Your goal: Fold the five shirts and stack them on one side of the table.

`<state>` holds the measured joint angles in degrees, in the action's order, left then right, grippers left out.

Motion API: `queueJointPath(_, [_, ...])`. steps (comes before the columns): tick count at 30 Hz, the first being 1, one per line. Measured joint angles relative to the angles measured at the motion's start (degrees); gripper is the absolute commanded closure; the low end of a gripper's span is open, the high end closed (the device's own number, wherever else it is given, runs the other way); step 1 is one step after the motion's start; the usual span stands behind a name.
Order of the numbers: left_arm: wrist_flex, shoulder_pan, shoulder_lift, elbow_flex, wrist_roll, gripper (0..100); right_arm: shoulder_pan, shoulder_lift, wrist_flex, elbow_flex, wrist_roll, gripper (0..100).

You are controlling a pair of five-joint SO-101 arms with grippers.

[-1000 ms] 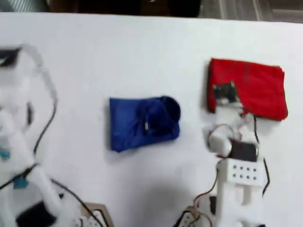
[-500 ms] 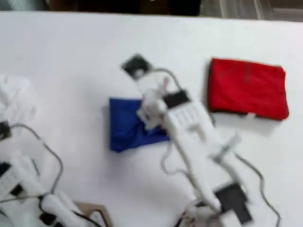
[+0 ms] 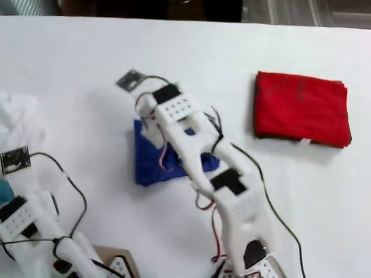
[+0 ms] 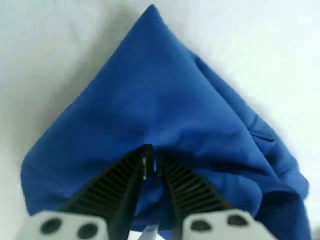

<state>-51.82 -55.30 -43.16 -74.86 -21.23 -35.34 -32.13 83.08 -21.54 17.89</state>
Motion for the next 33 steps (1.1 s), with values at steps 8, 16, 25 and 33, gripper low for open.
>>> queueJointPath(8, [0.1,0.0,0.0,0.0,0.0,97,3.8,-4.2,12.7,-3.7,0.0,97.8])
queueJointPath(16, [2.6,0.0,0.0,-0.4,1.1,97,9.8,-0.1,16.6,-2.5,0.0,97.8])
queueJointPath(25, [2.7,0.0,0.0,-0.5,2.5,97,11.3,7.4,16.8,11.3,5.8,97.8])
queueJointPath(33, [2.7,0.0,0.0,-0.5,2.7,97,14.9,16.0,16.8,20.1,10.7,97.8])
